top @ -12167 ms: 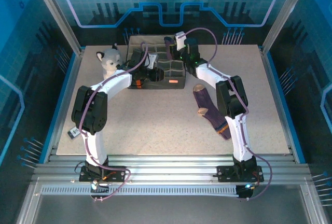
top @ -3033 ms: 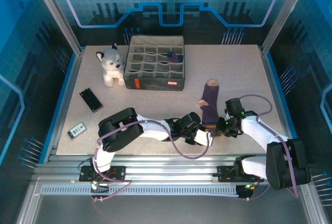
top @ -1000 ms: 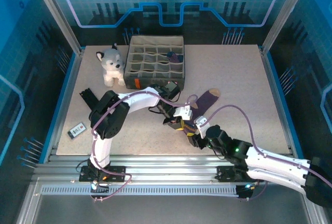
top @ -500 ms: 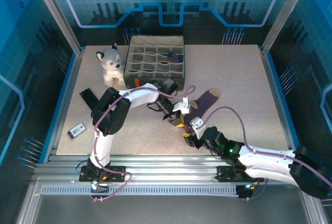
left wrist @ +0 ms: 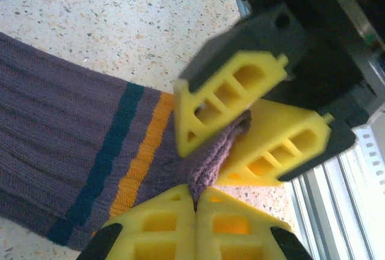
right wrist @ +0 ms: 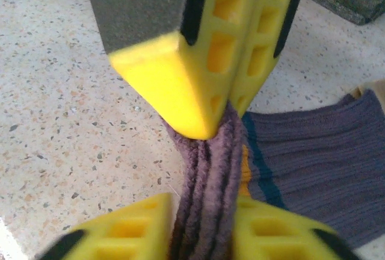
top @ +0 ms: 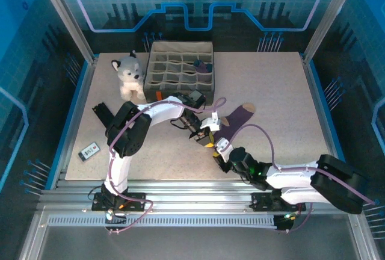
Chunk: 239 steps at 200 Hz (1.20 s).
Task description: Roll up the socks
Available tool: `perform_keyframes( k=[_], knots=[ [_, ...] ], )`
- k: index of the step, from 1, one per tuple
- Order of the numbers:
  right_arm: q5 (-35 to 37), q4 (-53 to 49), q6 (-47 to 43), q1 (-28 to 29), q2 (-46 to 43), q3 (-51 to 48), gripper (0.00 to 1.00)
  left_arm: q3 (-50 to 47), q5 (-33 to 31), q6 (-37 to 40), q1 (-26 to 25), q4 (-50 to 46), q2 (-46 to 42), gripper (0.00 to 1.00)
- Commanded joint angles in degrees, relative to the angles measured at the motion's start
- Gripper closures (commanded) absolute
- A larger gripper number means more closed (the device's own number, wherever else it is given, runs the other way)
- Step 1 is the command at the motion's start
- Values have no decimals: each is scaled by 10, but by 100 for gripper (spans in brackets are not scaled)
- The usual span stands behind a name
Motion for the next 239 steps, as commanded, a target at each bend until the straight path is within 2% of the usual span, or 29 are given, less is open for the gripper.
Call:
perform_keyframes(
  k=[1,27,54,72,92,120,156,188,206,239],
  knots=[
    [20,63,-2,10,16,8,88,-6,26,-8,7,-3,-3,100],
    [9,59,20,10,16,9,94,-40,3,-23,8,42,-22,100],
    [-37,43,46,10,13,4,98,-84,-37,-53,9,105,-43,100],
    [-56,-5,73,9,8,14,100,-133,-41,-67,10,175,-73,90],
    [-74,-18,88,2,3,17,100,-212,-65,-99,11,303,-124,77],
    [-139,-44,128,-58,-6,25,100,-272,-124,-129,17,413,-173,70],
    [-238,-131,172,-142,2,67,100,-291,-145,-123,24,450,-192,65],
    [-285,-156,204,-181,13,82,100,-322,-143,-158,22,529,-196,64],
    [-308,-167,210,-194,20,90,100,-343,-144,-153,20,583,-194,63],
    [-355,-176,216,-219,55,108,100,-334,-121,-147,15,572,-181,63]
  ],
)
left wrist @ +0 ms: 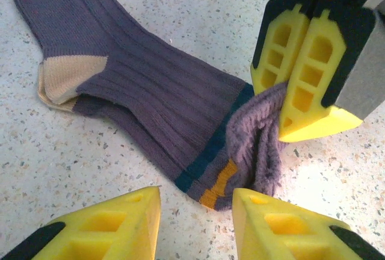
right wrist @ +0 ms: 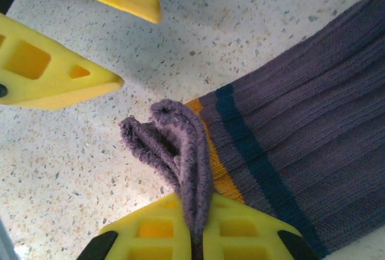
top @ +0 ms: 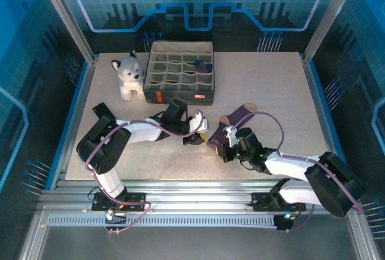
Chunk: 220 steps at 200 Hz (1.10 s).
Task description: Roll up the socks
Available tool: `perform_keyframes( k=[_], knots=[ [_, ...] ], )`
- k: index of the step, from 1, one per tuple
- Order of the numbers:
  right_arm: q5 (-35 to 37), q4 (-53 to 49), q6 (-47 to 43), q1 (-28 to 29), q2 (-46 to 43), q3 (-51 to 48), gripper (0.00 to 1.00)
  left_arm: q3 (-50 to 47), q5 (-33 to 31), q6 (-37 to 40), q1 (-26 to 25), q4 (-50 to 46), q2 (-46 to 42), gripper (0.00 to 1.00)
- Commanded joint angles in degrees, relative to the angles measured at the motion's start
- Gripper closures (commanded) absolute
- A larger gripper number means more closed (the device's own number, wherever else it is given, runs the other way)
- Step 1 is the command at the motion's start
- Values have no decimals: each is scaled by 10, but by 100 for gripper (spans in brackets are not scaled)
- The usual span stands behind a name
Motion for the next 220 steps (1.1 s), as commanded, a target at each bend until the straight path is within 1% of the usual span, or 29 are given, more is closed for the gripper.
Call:
perform_keyframes(
  k=[1,19,34,66,85,101,116,136,171,220],
  knots=[
    [-58,-26,18,-18,28,24,100,3,24,2,-7,32,1,63],
    [-80,-25,28,-26,59,37,100,-5,20,15,-16,32,-4,62],
    [-97,-56,38,-33,85,53,100,-2,15,21,-26,10,-9,60],
    [-102,-131,65,-46,126,99,100,-1,-30,66,-55,-41,-18,59],
    [-103,-154,74,-50,137,109,100,-1,-52,88,-54,-47,-12,59],
    [-102,-169,77,-54,137,110,100,12,-57,108,-49,-61,-2,58],
    [-106,-176,74,-58,133,109,100,31,-53,111,-40,-82,11,57],
    [-116,-177,66,-64,120,102,100,49,-26,123,-29,-107,25,57],
    [-141,-178,38,-75,109,99,100,70,10,156,-31,-141,40,56],
    [-174,-185,-10,-77,102,100,100,113,11,185,-49,-215,66,56]
  ],
)
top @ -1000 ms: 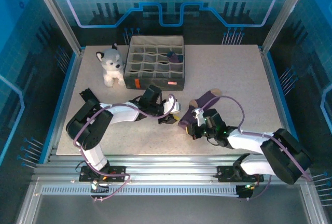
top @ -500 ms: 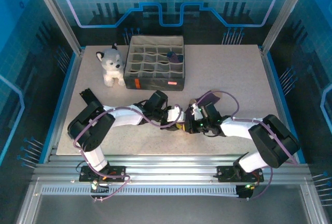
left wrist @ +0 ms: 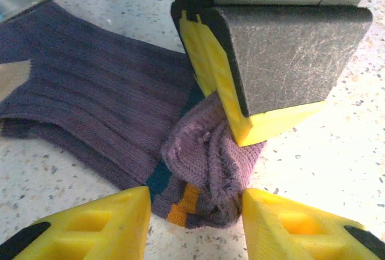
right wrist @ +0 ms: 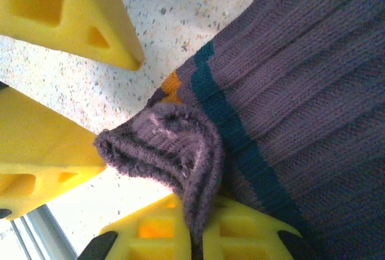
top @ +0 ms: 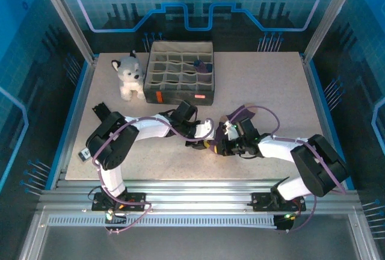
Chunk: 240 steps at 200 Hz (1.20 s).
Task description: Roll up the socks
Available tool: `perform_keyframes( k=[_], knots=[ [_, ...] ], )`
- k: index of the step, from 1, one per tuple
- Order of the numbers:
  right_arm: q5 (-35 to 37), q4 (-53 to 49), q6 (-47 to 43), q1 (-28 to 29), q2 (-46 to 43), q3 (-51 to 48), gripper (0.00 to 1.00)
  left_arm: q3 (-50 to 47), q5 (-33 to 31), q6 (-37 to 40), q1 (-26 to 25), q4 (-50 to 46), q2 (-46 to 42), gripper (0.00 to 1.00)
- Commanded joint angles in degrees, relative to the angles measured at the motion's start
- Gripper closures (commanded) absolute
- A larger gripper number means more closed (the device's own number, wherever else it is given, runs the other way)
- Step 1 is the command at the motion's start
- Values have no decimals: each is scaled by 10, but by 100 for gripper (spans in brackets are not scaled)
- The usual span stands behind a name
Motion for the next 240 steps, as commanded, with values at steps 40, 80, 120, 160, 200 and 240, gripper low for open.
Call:
perform_keyframes(
  k=[40,80,120,160,200,240],
  knots=[
    [-52,-27,-51,-7,-37,-15,100,35,38,41,-25,-84,16,58],
    [-63,-16,-46,-11,-57,-23,100,47,40,35,-34,-114,16,63],
    [-57,-35,-19,-19,-62,-20,100,79,59,-19,-36,-168,23,97],
    [-10,-104,17,-29,-118,-14,85,129,65,-193,-36,-206,53,100],
    [27,-178,30,-48,-206,-6,64,175,69,-311,-27,-238,101,100],
    [57,-192,32,-47,-272,-22,55,193,67,-358,-14,-251,125,100]
  ],
)
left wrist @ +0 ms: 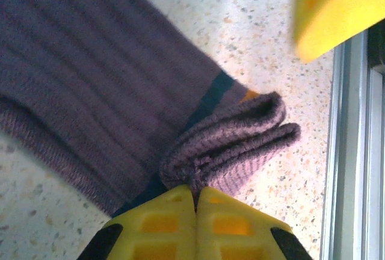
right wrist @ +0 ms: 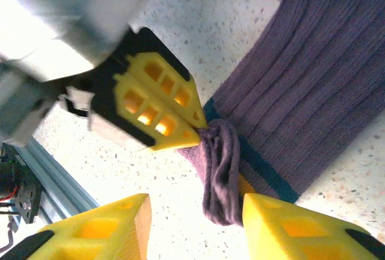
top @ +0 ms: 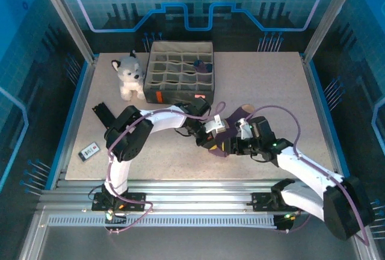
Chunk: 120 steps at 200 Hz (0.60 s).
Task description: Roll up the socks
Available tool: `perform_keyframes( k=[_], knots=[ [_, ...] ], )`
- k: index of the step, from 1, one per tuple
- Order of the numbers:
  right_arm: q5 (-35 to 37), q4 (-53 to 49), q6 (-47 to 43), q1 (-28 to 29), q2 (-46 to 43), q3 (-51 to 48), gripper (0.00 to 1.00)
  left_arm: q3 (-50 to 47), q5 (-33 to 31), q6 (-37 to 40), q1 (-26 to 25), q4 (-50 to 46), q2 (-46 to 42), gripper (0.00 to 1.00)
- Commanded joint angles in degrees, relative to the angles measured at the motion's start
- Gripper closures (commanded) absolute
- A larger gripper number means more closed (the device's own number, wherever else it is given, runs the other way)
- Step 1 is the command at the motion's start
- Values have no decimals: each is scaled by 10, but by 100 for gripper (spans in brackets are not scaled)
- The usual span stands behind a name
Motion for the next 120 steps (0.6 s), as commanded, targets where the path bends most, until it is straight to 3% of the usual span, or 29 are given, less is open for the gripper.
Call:
perform_keyframes(
  k=[1,39,84,120],
  knots=[
    [29,-32,8,-4,-25,-6,55,23,16,-59,9,-37,17,100],
    [82,-4,25,28,-3,-13,54,43,18,-78,15,-52,43,100],
    [145,14,8,91,82,25,49,53,20,-85,14,-54,51,100],
    [179,5,40,109,144,50,66,52,18,-81,15,-55,50,100]
  ],
)
